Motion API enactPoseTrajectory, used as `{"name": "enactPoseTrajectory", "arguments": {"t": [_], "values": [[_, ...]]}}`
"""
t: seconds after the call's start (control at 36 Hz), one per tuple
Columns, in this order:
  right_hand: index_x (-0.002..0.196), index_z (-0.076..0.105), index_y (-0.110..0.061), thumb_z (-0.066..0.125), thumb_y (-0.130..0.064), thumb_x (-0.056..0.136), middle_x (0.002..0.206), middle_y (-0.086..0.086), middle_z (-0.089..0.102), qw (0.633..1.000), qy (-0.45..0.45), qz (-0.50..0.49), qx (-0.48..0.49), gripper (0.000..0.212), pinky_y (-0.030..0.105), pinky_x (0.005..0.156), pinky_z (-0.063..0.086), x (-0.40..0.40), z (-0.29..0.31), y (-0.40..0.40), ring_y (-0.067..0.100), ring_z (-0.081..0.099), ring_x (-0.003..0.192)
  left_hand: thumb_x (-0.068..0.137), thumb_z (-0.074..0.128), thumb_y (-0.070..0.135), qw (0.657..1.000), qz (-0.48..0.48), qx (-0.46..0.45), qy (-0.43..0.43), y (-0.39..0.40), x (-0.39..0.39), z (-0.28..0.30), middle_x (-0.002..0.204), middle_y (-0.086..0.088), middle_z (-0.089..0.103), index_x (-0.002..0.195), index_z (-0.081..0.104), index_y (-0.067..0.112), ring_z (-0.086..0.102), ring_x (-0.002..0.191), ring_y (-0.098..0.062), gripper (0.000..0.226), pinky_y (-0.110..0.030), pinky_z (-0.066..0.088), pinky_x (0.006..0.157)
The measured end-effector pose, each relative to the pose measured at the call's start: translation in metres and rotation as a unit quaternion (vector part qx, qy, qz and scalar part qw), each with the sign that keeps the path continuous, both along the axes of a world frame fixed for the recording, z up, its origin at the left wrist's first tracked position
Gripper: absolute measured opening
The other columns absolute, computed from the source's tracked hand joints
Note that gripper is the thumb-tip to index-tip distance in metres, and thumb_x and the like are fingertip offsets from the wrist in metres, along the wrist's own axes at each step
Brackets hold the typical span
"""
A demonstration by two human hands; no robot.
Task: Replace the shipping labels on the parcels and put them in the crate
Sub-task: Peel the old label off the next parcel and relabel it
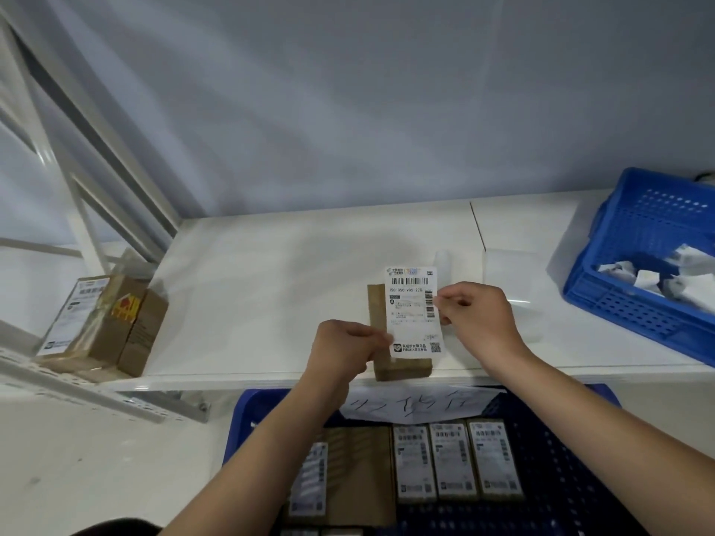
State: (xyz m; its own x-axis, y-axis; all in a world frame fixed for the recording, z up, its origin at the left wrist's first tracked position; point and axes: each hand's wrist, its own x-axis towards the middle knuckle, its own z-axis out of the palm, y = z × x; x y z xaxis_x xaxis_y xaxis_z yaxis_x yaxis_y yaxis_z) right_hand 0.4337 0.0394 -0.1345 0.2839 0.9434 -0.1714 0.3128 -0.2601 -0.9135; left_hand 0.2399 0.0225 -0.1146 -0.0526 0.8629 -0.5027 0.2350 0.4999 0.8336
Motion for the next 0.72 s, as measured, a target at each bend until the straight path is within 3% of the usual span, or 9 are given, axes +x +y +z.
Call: {"name": "enactPoseTrajectory", "arguments": {"t": [0.06, 0.14, 0.31, 0.44, 0.58, 0.72], "values": [[0.097, 0.072, -0.024, 0.073, -0.015, 0.090, 0.089, -0.002, 0.074, 1.000, -0.004, 0.000, 0.003, 0.011, 0.042, 0.092, 0.056, -0.004, -0.003, 0.001, 0.018, 0.071, 0.087, 0.081, 0.086, 0.015, 1.000, 0.012, -0.001, 0.001, -0.001, 0.000, -0.003, 0.067, 0.006, 0.071, 0.088, 0.082, 0.010, 0.059, 0.059, -0.005, 0.009, -0.020, 0.046, 0.056], [0.125, 0.060, -0.022, 0.075, -0.017, 0.089, 0.091, 0.000, 0.074, 1.000, -0.004, 0.006, -0.007, 0.039, 0.038, 0.092, 0.053, -0.007, -0.006, 0.001, 0.016, 0.070, 0.090, 0.081, 0.085, 0.013, 1.000, 0.027, -0.005, 0.009, -0.001, -0.003, -0.008, 0.067, 0.004, 0.069, 0.090, 0.082, 0.008, 0.056, 0.060, -0.008, 0.011, -0.016, 0.043, 0.050], [0.106, 0.067, -0.018, 0.075, -0.015, 0.088, 0.086, -0.005, 0.075, 1.000, -0.011, 0.000, 0.015, 0.020, 0.027, 0.079, 0.052, -0.011, -0.011, 0.004, 0.011, 0.070, 0.084, 0.081, 0.085, 0.013, 0.999, 0.043, -0.017, 0.002, 0.002, -0.003, -0.015, 0.063, 0.005, 0.065, 0.091, 0.082, 0.006, 0.054, 0.060, -0.011, 0.012, -0.019, 0.042, 0.051], [0.093, 0.070, -0.021, 0.074, -0.013, 0.089, 0.084, -0.008, 0.073, 0.999, -0.017, -0.008, 0.043, 0.010, 0.022, 0.080, 0.052, -0.014, -0.019, 0.007, 0.001, 0.068, 0.083, 0.081, 0.085, 0.012, 0.998, 0.057, -0.016, 0.004, 0.009, -0.005, -0.019, 0.064, 0.002, 0.066, 0.088, 0.081, 0.007, 0.054, 0.061, -0.013, 0.009, -0.023, 0.043, 0.054], [0.094, 0.070, -0.018, 0.073, -0.012, 0.090, 0.084, -0.010, 0.072, 0.998, -0.040, 0.001, 0.056, 0.008, 0.005, 0.067, 0.044, -0.018, -0.025, 0.010, -0.007, 0.064, 0.079, 0.080, 0.085, 0.012, 0.998, 0.066, -0.017, 0.010, 0.013, -0.008, -0.024, 0.067, -0.002, 0.068, 0.084, 0.081, 0.008, 0.051, 0.059, -0.014, 0.007, -0.022, 0.042, 0.053], [0.095, 0.071, -0.014, 0.073, -0.011, 0.089, 0.087, -0.007, 0.072, 0.997, -0.053, 0.002, 0.057, 0.007, 0.003, 0.065, 0.043, -0.021, -0.030, 0.012, -0.003, 0.064, 0.081, 0.079, 0.086, 0.011, 0.997, 0.067, -0.024, 0.010, 0.013, -0.009, -0.030, 0.061, 0.000, 0.065, 0.082, 0.081, 0.007, 0.049, 0.056, -0.013, 0.007, -0.020, 0.039, 0.048]]}}
